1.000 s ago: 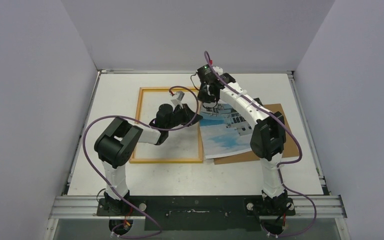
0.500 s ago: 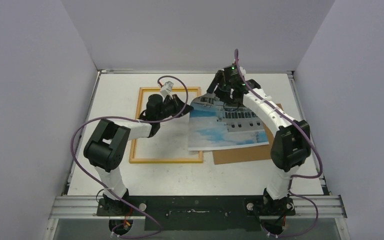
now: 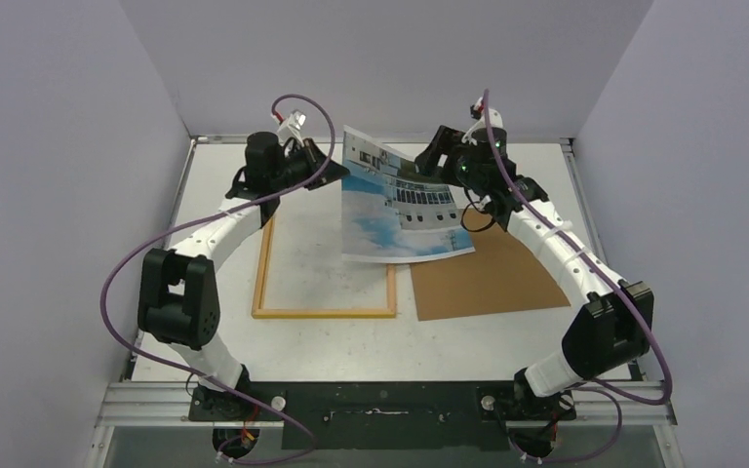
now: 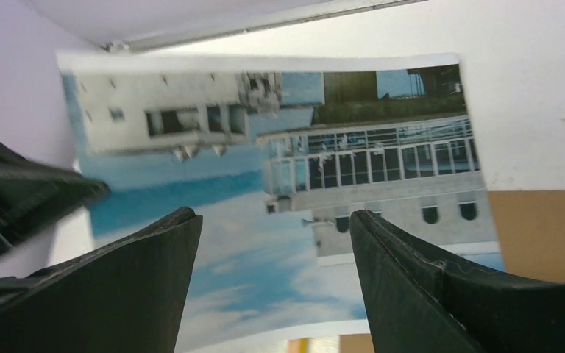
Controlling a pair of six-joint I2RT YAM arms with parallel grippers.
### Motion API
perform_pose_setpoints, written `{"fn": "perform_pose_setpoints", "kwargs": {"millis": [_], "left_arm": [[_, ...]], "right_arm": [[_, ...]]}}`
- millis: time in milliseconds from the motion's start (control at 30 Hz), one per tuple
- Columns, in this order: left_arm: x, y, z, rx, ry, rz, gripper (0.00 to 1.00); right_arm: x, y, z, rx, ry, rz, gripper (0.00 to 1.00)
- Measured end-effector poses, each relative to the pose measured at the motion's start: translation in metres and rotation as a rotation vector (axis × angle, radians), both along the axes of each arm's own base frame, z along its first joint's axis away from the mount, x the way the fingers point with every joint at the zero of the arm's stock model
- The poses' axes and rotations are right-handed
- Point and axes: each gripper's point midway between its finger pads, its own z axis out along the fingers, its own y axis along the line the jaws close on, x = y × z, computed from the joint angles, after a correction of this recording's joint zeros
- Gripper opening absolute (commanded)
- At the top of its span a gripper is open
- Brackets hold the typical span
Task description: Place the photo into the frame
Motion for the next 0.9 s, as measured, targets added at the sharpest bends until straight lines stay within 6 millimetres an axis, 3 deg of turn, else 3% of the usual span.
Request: {"fn": "perform_pose_setpoints", "kwargs": {"millis": [133,267,433,700,900], "left_arm": [[0.007,0.016,0.027,0.015,0.070,0.028,0.00],[0.005,0.028,0.040,-0.006,0.159,0.057,0.00],[-0.004,0.039,0.037,-0.072,0.322,0.081,0.00],[-0.009,0.051,0.035,-0.116,0.446,0.119,0.00],[-0.010,0.055,0.036,-0.147,0.506,0.144,0.00]], "right_arm": [[-0.022,0.012,-0.018,-0.192,-0.081,0.139,0.74],[-0.053,0.035,-0.044,-0.357,-0.183,0.318,0.74],[-0.093,0.071,-0.067,-0.504,-0.391,0.533,0.73],[-0.144,0.125,-0.083,-0.709,-0.652,0.773,0.73],[-0.158,0.146,-0.100,-0.783,-0.738,0.799,0.73]]}}
